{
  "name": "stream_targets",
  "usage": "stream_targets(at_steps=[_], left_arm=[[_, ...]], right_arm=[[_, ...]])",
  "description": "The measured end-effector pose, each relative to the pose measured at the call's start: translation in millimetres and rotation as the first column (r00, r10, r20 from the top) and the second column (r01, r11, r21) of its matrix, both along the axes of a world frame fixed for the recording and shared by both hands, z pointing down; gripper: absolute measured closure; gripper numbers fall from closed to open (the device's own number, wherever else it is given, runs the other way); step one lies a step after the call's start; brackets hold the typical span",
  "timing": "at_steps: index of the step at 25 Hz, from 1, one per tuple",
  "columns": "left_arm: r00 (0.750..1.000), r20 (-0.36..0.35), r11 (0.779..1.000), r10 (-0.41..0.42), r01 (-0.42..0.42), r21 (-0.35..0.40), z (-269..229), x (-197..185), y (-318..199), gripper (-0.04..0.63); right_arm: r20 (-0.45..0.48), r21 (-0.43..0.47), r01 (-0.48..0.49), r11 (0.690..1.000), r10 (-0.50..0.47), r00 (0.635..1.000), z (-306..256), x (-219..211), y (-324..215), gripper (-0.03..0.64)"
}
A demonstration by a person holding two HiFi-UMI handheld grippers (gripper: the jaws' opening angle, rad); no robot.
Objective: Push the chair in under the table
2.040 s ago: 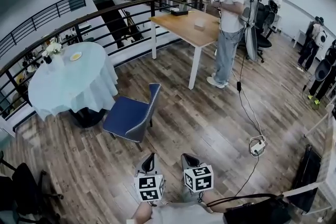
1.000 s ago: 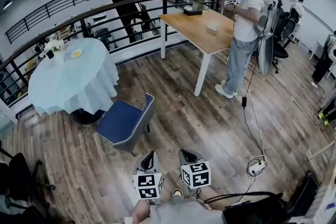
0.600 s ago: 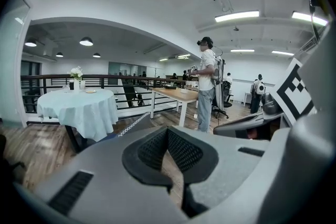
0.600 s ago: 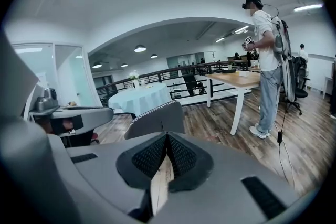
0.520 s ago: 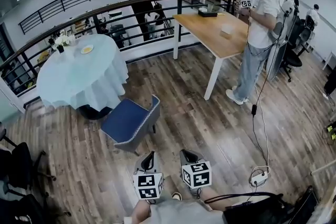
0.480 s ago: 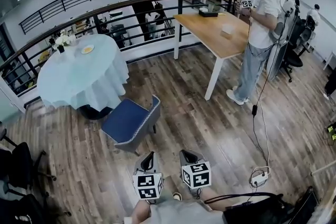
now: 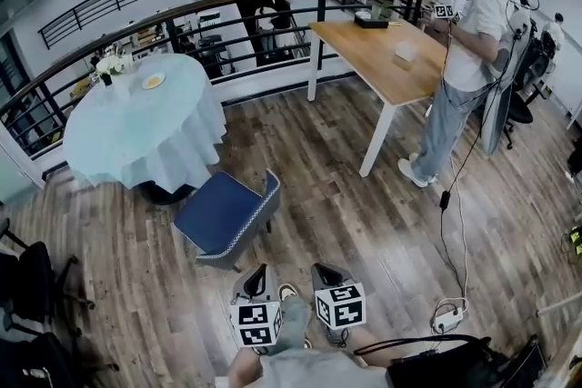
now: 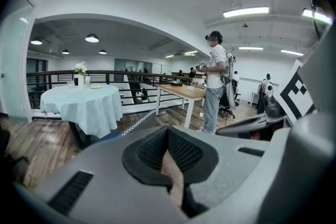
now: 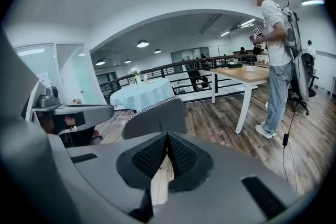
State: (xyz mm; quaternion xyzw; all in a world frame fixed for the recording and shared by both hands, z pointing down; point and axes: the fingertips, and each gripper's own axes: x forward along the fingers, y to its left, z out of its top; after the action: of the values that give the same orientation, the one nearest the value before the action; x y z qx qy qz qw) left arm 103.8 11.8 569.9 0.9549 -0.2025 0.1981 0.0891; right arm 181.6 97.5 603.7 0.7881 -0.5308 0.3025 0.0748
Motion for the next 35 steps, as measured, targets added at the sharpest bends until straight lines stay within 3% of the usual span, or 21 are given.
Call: stream_targets(at_steps=[13,25,35], left_arm=[[0.999,-0.046,1.0,-0.026,0.026,0.012,-15,82,-72,0.595],[0.991,-0.046,0.992,-0.126,0.127,0.018,-24,105,-141,0.595],[0.972,-0.044,0.973,-0.23,0.23,0.008,-21,113,-185,0.595]], right_arm=[[-0.042,0.006,0.056,0.998,-0.055,0.998,-16,76,-78,0.6],[-0.038,0.011,0.162,0.987,-0.162,0.986,-23,104,-155,0.6],[-0.04,0.021,0.26,0.965,-0.259,0.965,-23,123,-213,0.6]])
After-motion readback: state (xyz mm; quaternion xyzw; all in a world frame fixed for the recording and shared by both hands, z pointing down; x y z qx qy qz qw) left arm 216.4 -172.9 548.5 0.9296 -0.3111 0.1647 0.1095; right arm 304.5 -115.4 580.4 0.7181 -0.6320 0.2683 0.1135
